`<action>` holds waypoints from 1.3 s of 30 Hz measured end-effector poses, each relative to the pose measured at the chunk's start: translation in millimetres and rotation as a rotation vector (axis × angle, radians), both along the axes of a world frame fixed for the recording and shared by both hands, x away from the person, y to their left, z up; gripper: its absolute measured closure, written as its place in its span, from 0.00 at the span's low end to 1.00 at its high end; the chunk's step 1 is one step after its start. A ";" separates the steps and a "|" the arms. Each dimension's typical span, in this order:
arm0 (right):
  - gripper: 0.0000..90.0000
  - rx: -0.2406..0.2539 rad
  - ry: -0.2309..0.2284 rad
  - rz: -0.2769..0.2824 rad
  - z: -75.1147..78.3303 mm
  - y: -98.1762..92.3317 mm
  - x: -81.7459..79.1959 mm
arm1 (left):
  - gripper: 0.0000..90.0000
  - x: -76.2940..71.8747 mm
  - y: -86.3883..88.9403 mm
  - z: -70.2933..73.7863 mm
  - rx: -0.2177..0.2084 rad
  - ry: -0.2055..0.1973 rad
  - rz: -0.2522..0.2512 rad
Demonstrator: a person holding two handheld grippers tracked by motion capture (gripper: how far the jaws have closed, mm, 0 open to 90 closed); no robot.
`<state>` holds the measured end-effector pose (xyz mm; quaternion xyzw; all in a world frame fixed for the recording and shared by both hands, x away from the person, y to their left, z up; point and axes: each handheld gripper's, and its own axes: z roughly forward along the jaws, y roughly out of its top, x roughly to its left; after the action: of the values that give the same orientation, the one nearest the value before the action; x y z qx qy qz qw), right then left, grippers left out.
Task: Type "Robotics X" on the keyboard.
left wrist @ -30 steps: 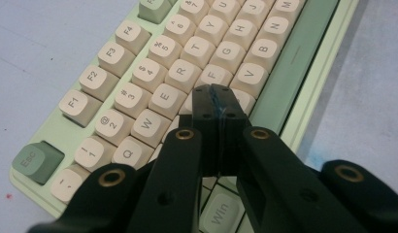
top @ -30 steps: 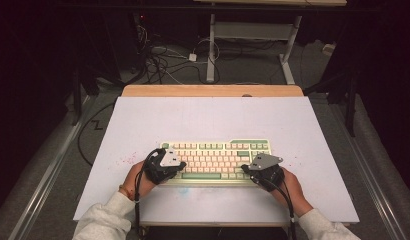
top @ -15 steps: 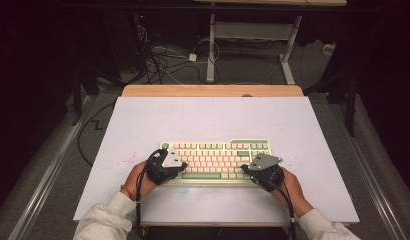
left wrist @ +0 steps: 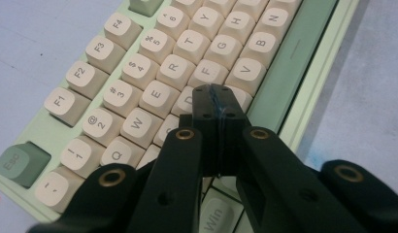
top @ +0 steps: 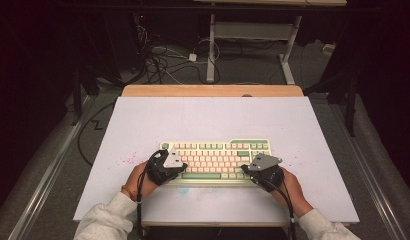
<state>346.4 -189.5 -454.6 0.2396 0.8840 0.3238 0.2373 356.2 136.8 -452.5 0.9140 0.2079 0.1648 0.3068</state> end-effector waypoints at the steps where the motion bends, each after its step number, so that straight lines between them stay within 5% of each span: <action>1: 1.00 0.000 0.000 0.001 0.1 -0.1 0.0 | 0.97 -0.2 0.3 0.3 0.001 -0.003 0.000; 22: 1.00 -0.014 -0.014 0.005 2.1 0.6 -0.7 | 0.97 -2.7 4.2 10.8 -0.028 -0.039 0.003; 39: 0.98 0.090 -0.087 0.005 26.5 -7.2 -12.5 | 0.97 -7.8 9.3 20.4 -0.086 -0.115 0.040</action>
<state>333.9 -196.7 -428.2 0.2335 0.8580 0.3740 0.2635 348.4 146.1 -432.1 0.8847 0.2150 0.2138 0.3540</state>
